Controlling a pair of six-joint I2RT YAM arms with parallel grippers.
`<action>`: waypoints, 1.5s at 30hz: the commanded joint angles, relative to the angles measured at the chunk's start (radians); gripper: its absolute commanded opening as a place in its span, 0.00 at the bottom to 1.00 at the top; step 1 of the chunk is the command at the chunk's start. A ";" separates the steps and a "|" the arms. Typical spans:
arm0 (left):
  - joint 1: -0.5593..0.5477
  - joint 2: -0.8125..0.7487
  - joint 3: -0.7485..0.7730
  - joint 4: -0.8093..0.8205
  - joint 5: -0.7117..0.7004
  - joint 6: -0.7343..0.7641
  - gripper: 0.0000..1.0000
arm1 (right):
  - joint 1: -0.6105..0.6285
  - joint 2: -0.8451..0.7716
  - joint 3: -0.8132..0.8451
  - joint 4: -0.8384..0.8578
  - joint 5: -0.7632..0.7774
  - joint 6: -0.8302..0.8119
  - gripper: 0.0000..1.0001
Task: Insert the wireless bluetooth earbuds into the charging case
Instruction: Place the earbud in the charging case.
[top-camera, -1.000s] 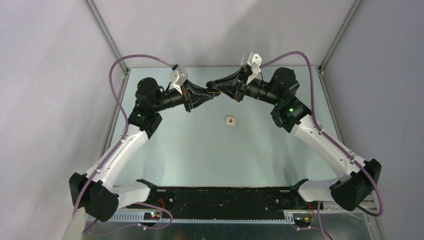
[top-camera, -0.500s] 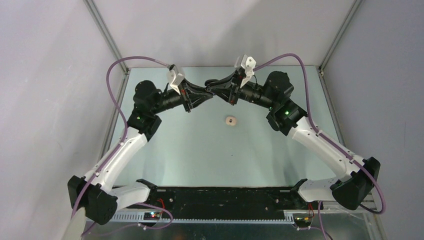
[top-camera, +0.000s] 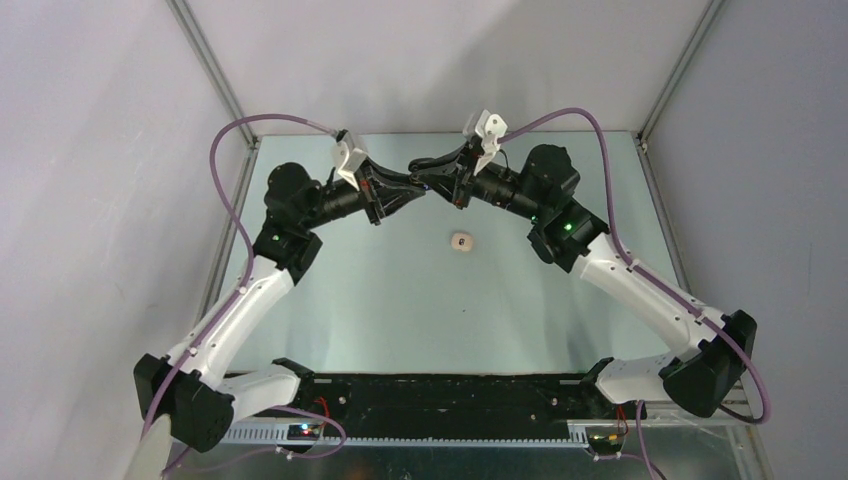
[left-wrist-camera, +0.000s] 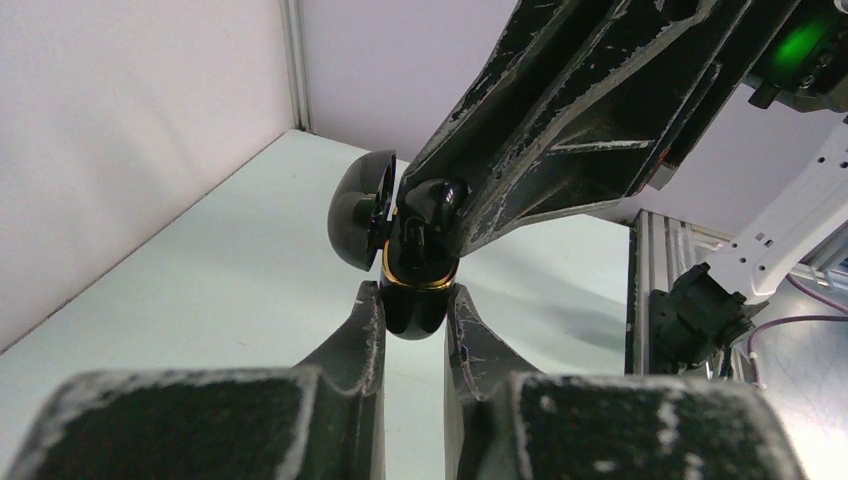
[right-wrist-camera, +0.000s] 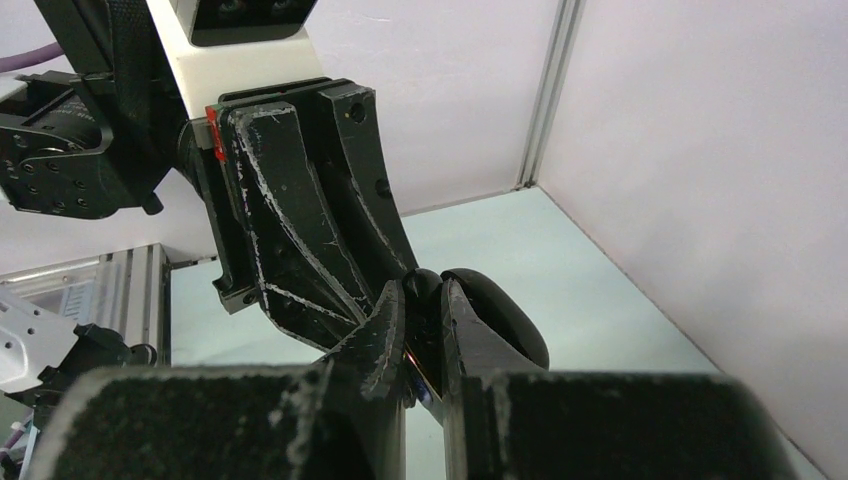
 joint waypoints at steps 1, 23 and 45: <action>-0.006 -0.036 -0.007 0.044 0.001 -0.002 0.00 | 0.012 0.005 0.005 0.029 0.038 -0.020 0.00; 0.020 -0.049 -0.012 0.070 -0.009 -0.027 0.00 | 0.027 0.013 0.005 -0.016 0.064 -0.071 0.06; 0.041 -0.056 -0.027 0.109 0.100 0.008 0.00 | -0.023 0.005 0.005 0.011 -0.121 -0.056 0.00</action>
